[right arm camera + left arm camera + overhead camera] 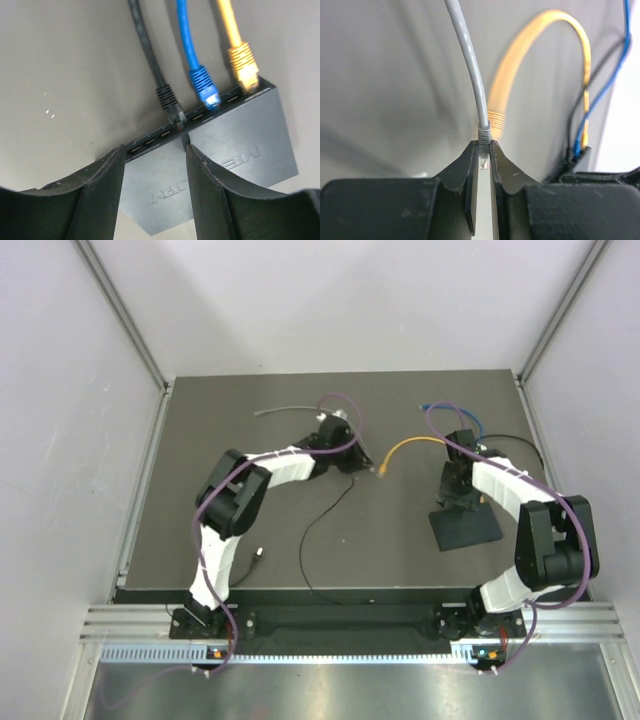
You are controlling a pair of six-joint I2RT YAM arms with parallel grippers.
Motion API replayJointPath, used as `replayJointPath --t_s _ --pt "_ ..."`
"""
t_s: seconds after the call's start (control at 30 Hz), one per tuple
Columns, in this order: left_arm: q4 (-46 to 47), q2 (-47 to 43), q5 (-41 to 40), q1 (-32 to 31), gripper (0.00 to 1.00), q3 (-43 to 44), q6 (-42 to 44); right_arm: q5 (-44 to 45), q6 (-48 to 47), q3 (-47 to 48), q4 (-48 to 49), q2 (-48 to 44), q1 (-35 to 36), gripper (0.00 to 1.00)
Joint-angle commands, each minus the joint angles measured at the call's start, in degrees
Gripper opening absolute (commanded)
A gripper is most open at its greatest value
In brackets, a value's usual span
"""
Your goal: Pull the plug from the switch port
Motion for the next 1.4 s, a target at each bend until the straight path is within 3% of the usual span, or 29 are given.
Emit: replayJointPath --t_s 0.0,0.13,0.37,0.43,0.5,0.7,0.9,1.17,1.37 --pt "-13.96 -6.1 0.83 3.82 0.0 3.47 8.44 -7.01 -0.18 1.23 -3.27 -0.73 0.17 0.52" --pt "-28.61 -4.52 4.09 6.38 0.0 9.28 13.11 -8.5 -0.36 1.77 -4.68 -2.22 0.17 0.52" --pt "-35.5 -1.09 10.34 9.28 0.02 12.72 16.1 -8.86 -1.5 3.08 -5.82 -3.63 -0.53 0.52" --pt "-35.96 -1.17 9.89 9.28 0.08 12.64 16.37 -8.95 -1.68 3.44 -6.17 -4.25 -1.15 0.52" --pt "-36.05 -1.87 9.89 9.28 0.25 11.68 15.75 -9.03 -1.85 4.05 -6.26 -4.77 -1.58 0.52" --pt "-33.77 -6.36 8.57 9.1 0.5 8.51 14.35 -8.6 -4.22 5.89 -6.96 -4.69 -5.44 0.53" --pt "-33.33 -9.17 12.08 7.88 0.51 11.23 12.51 -9.3 -7.39 9.76 -6.61 -2.06 -10.8 0.53" --pt "-25.6 -9.88 21.66 4.18 0.49 12.11 8.2 -12.02 -8.62 13.98 -3.01 3.83 -10.64 0.48" --pt "-22.16 -8.48 28.52 3.74 0.49 13.24 9.77 -11.94 -9.41 10.22 -1.17 4.54 -9.67 0.45"
